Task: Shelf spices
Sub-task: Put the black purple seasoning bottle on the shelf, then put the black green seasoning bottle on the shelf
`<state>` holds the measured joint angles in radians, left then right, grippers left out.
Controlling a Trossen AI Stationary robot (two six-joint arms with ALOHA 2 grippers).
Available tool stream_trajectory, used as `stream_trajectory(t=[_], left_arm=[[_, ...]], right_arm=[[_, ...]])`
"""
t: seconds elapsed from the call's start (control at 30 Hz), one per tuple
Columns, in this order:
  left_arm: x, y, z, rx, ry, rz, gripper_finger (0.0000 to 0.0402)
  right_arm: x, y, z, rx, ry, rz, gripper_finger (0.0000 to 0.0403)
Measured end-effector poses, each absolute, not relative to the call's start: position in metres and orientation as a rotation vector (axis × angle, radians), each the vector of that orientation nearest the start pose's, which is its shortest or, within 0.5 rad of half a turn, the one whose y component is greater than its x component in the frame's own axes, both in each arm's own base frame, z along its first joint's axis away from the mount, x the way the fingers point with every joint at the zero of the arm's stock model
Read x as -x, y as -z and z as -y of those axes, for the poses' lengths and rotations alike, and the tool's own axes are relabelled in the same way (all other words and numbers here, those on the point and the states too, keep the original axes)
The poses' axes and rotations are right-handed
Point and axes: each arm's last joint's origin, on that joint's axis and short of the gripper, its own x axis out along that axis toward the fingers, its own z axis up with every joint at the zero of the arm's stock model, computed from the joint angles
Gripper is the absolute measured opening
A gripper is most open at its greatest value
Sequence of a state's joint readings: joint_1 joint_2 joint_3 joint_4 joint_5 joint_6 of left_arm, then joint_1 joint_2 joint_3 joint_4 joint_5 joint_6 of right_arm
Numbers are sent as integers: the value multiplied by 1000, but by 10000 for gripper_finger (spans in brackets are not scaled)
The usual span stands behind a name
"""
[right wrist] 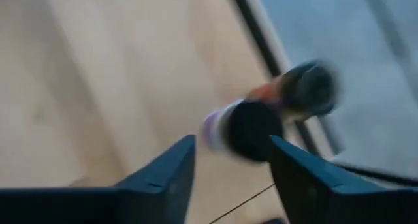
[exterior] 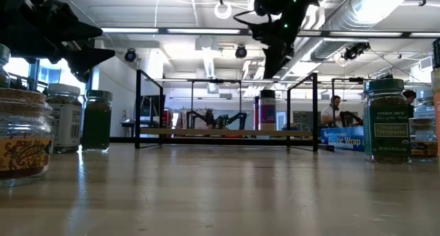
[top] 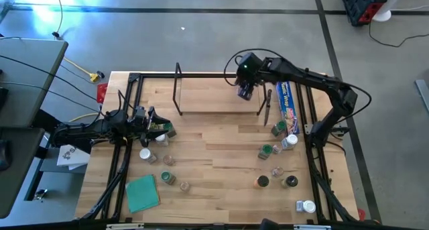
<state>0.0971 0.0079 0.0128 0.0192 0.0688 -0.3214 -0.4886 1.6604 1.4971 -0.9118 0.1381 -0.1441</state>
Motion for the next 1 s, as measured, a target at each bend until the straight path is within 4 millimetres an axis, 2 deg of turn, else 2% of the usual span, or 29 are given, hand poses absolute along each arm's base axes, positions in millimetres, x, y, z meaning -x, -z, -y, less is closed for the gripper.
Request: stream_trajectory(t=[0.17,0.33,0.8,0.93,1.0], left_arm=[[-97,-169,-7,319,-25,28,234],[-97,-169,-7,319,-25,29,234],[-97,-169,-8,319,-26,29,234],[-97,-169,-8,320,-26,29,234],[-97,-169,-7,319,-26,29,234]], right_arm=[[-295,-281,163,-124,430,-1153,81],[-297,-267,164,-111,443,-1120,41],[-299,-267,172,-56,505,-1083,35],[-307,-279,160,-49,457,-1061,35],[-317,-287,147,-53,336,-1006,35]])
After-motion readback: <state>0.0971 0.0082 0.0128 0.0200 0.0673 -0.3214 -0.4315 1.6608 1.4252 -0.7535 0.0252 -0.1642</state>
